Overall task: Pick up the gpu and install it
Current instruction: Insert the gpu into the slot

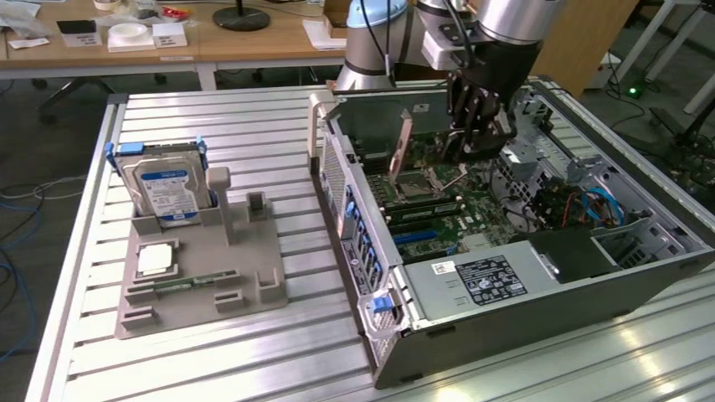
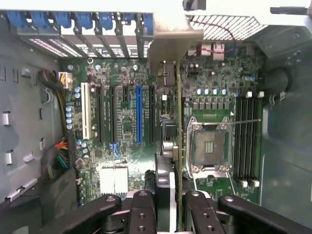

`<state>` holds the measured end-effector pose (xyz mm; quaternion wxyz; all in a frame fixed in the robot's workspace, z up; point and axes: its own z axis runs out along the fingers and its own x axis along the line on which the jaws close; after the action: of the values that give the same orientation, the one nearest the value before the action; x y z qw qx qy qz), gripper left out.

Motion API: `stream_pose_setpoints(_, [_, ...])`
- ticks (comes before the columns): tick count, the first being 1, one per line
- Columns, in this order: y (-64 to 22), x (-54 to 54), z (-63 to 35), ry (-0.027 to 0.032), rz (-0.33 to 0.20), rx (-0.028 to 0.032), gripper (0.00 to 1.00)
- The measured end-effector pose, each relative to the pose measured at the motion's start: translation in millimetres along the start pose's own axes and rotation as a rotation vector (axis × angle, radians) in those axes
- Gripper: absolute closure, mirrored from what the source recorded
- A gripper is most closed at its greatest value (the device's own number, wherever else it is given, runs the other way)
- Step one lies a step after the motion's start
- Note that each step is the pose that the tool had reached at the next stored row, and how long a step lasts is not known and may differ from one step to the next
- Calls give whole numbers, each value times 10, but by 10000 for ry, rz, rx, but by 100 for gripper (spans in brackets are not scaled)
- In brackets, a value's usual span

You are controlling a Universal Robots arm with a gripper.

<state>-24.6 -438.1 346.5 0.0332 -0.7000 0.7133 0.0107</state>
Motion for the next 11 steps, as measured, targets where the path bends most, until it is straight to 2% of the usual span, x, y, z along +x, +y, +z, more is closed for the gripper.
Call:
stream_pose_setpoints(4, [7, 22, 69, 5, 202, 44, 72])
stream_pose_setpoints(7, [8, 101, 93, 7, 267, 48, 72])
stream_pose_setpoints(11, [63, 130, 138, 7, 268, 50, 72])
